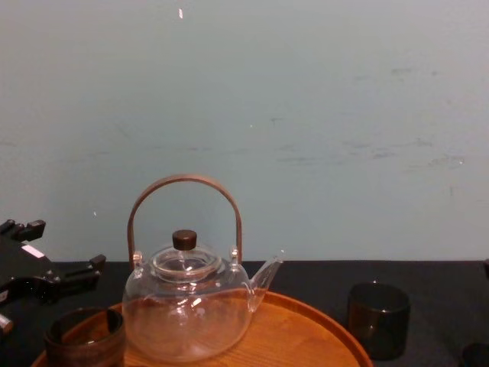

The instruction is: Pick up the glass from the table and place it on the tray.

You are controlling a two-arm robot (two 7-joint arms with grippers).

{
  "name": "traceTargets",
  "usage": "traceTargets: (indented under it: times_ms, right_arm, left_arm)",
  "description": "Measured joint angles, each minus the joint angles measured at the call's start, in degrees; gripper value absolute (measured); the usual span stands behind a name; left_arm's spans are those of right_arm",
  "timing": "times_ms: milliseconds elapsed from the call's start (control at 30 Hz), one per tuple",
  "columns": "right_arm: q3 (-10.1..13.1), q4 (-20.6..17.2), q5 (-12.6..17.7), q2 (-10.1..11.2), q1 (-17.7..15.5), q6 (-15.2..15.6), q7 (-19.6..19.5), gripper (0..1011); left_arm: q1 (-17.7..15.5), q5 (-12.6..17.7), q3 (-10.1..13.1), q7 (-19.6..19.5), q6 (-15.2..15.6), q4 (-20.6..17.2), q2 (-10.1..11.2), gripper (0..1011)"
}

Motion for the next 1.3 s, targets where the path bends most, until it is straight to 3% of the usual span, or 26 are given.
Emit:
traceTargets:
  times_ms: [633, 933, 1300]
  right_arm:
    - [8.50, -13.00, 8.46, 6.75, -11.25, 5.25, 7.27, 1002]
    - [10.79, -17.14, 10.42, 8.98, -15.75, 8.64, 10.31, 1002]
    - [12.53, -20.25, 11.70, 10.12, -19.47, 11.43, 13.32, 1002]
  left_arm:
    - [0.00, 0.00, 0.00, 0.00, 0.00, 0.00, 0.00, 1001]
    - [0.00, 0.00, 0.00, 0.00, 0.00, 0.00, 0.00, 1001]
    - [0.00, 0.00, 0.00, 0.00, 0.00, 0.00, 0.00, 1001]
